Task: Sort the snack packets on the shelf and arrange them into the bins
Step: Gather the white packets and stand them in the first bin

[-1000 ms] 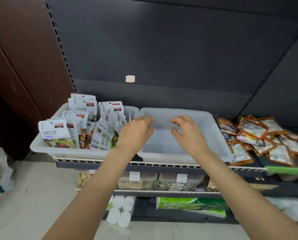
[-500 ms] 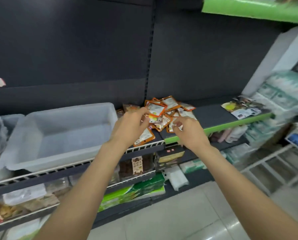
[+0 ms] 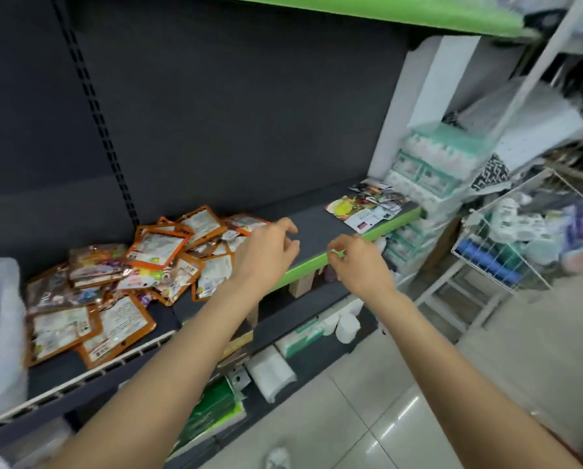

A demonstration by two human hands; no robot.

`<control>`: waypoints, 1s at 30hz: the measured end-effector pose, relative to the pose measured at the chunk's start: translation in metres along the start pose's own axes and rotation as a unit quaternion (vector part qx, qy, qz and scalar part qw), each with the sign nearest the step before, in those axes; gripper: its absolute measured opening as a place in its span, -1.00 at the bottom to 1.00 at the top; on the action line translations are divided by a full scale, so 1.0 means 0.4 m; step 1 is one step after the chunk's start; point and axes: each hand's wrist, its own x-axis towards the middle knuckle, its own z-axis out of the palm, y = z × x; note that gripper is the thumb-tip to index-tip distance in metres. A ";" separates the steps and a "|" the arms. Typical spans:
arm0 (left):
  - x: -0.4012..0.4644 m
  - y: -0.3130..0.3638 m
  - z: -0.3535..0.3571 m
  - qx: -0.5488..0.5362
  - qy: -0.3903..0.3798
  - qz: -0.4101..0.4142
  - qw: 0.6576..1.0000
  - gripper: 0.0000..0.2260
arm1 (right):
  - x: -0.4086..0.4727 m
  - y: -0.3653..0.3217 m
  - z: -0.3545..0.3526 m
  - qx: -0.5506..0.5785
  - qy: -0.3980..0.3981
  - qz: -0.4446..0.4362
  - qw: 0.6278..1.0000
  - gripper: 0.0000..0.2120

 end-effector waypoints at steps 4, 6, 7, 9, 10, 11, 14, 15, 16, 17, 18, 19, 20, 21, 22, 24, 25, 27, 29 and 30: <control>0.182 0.018 0.119 -0.041 -0.086 0.012 0.995 -0.81 | 0.151 0.145 -0.025 0.002 -0.040 0.019 0.999 -0.79; 0.275 0.028 0.179 -0.046 -0.109 0.013 0.993 -0.83 | 0.230 0.214 -0.049 -0.014 -0.045 0.033 0.998 -0.78; 0.318 0.037 0.207 -0.046 -0.118 0.012 0.992 -0.83 | 0.267 0.248 -0.062 -0.021 -0.047 0.040 0.998 -0.78; 0.401 0.058 0.256 -0.046 -0.131 0.010 0.990 -0.82 | 0.338 0.318 -0.081 -0.033 -0.045 0.051 0.997 -0.76; 0.440 0.069 0.279 -0.045 -0.136 0.009 0.990 -0.82 | 0.371 0.353 -0.089 -0.037 -0.042 0.054 0.997 -0.76; 0.476 0.080 0.298 -0.046 -0.140 0.008 0.989 -0.82 | 0.402 0.387 -0.095 -0.040 -0.042 0.059 0.997 -0.77; 0.580 0.105 0.359 -0.047 -0.146 0.004 0.988 -0.82 | 0.487 0.481 -0.110 -0.049 -0.046 0.074 0.995 -0.75; 0.614 0.113 0.380 -0.044 -0.144 0.004 0.989 -0.82 | 0.517 0.514 -0.112 -0.049 -0.044 0.078 0.995 -0.74; 0.647 0.119 0.404 -0.041 -0.143 0.004 0.989 -0.80 | 0.547 0.547 -0.114 -0.050 -0.042 0.077 0.995 -0.74; 0.676 0.125 0.428 -0.039 -0.145 0.002 0.989 -0.79 | 0.577 0.580 -0.114 -0.051 -0.044 0.076 0.995 -0.74; 0.704 0.129 0.454 -0.038 -0.149 -0.003 0.988 -0.77 | 0.609 0.615 -0.111 -0.056 -0.048 0.070 0.995 -0.75; 0.729 0.132 0.480 -0.034 -0.153 -0.010 0.988 -0.76 | 0.640 0.648 -0.108 -0.060 -0.053 0.064 0.995 -0.75; 0.753 0.132 0.505 -0.027 -0.155 -0.017 0.987 -0.76 | 0.672 0.679 -0.106 -0.061 -0.057 0.057 0.995 -0.76; 0.779 0.133 0.531 -0.018 -0.156 -0.025 0.987 -0.76 | 0.707 0.710 -0.101 -0.060 -0.060 0.052 0.995 -0.76; 0.805 0.132 0.558 -0.009 -0.157 -0.032 0.987 -0.76 | 0.741 0.736 -0.098 -0.057 -0.062 0.049 0.995 -0.75; 0.855 0.133 0.612 0.003 -0.158 -0.048 0.986 -0.76 | 0.811 0.788 -0.087 -0.048 -0.073 0.037 0.995 -0.72; 0.876 0.134 0.640 0.010 -0.157 -0.061 0.986 -0.75 | 0.849 0.815 -0.079 -0.046 -0.082 0.020 0.995 -0.71; 0.909 0.132 0.699 0.031 -0.168 -0.085 0.982 -0.72 | 0.915 0.863 -0.062 -0.043 -0.105 -0.003 0.993 -0.69; 0.924 0.125 0.759 0.056 -0.207 -0.102 0.971 -0.64 | 0.964 0.907 -0.044 -0.051 -0.142 -0.015 0.988 -0.62; 0.924 0.122 0.787 0.069 -0.234 -0.106 0.964 -0.57 | 0.982 0.928 -0.035 -0.065 -0.165 -0.023 0.984 -0.57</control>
